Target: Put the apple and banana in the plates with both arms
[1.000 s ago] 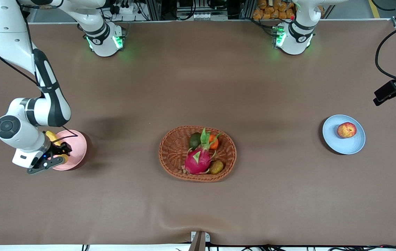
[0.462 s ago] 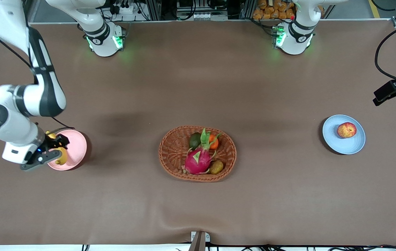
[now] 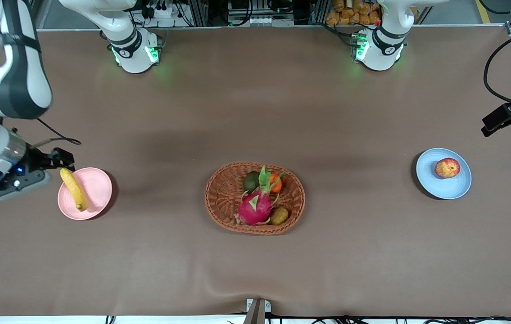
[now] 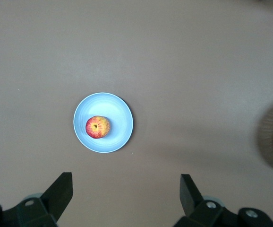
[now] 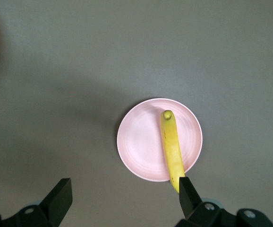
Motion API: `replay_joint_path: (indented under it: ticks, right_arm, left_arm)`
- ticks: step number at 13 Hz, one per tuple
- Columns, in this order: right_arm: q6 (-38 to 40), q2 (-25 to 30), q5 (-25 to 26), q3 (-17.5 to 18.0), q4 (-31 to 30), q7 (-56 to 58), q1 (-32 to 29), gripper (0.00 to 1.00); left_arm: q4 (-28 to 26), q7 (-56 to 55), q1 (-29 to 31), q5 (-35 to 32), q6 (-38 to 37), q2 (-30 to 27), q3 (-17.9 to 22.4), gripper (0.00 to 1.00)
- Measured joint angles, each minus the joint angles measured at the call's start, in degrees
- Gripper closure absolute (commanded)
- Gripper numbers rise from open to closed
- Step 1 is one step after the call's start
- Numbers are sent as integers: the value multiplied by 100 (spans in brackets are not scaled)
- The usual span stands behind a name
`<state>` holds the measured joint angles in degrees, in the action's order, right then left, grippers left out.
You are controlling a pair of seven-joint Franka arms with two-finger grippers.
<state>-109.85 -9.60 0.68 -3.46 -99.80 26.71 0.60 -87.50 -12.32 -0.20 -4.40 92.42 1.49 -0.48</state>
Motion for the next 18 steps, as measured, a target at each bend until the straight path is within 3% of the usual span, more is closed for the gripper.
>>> replay_joint_path:
  ticks: [5, 12, 15, 18]
  right_arm:
    - [943, 613, -28, -90, 435, -270, -115, 0]
    - [2336, 652, -80, -36, 1332, -1815, -107, 0]
    - [2805, 652, -582, -39, 1514, -2594, -108, 0]
    - [2857, 649, -647, -32, 1521, -2782, -106, 0]
  left_arm:
    - [-8, 0, -3, 0, 0, 1, -2, 0]
    - [-5, 0, -22, 0, 0, 1, -78, 0]
    - [-4, 0, -29, 0, 0, 0, -123, 0]
    - [-4, 0, -30, 0, 0, 1, -134, 0]
